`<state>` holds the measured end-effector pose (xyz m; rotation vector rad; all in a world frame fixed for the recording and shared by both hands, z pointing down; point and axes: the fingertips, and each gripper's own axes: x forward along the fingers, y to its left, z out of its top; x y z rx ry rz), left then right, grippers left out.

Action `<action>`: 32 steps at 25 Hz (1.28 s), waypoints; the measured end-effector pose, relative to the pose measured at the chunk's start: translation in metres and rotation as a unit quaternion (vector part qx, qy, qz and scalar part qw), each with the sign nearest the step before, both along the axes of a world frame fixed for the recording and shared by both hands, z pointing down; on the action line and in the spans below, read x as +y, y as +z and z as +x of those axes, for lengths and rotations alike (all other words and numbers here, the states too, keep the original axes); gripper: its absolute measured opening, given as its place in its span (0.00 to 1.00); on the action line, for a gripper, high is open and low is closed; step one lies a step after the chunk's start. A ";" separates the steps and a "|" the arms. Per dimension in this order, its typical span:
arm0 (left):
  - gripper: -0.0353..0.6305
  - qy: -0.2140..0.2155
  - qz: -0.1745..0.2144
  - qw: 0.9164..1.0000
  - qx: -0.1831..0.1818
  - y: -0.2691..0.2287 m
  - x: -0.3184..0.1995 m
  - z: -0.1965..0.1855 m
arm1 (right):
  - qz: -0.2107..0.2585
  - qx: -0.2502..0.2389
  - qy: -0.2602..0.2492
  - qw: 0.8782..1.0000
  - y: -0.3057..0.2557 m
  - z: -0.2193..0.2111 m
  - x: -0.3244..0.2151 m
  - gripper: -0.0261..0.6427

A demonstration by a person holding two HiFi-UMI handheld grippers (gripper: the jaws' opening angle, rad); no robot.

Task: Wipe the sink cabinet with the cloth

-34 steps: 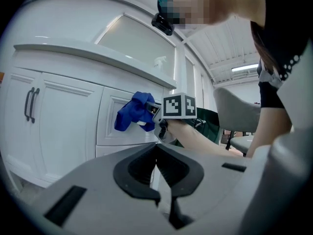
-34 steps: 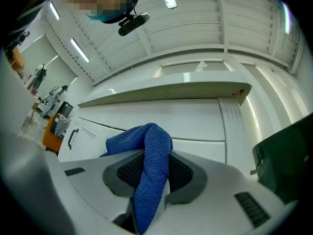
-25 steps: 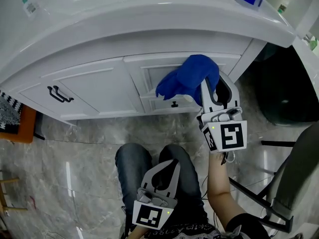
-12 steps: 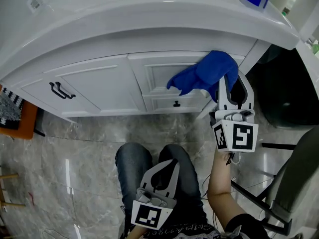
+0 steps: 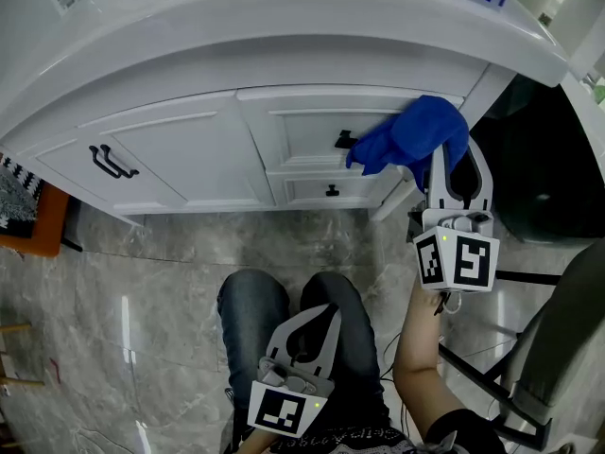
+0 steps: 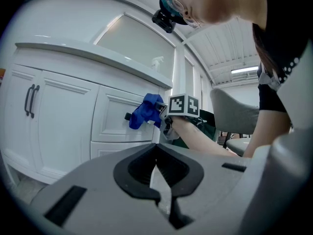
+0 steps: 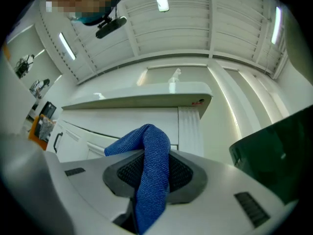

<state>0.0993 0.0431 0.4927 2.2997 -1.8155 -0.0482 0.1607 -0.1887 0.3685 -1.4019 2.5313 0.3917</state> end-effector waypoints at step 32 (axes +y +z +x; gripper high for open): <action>0.06 -0.036 -0.002 0.999 -0.010 0.002 0.011 -0.015 | -0.049 0.044 -0.180 0.982 0.045 -0.162 0.047 0.20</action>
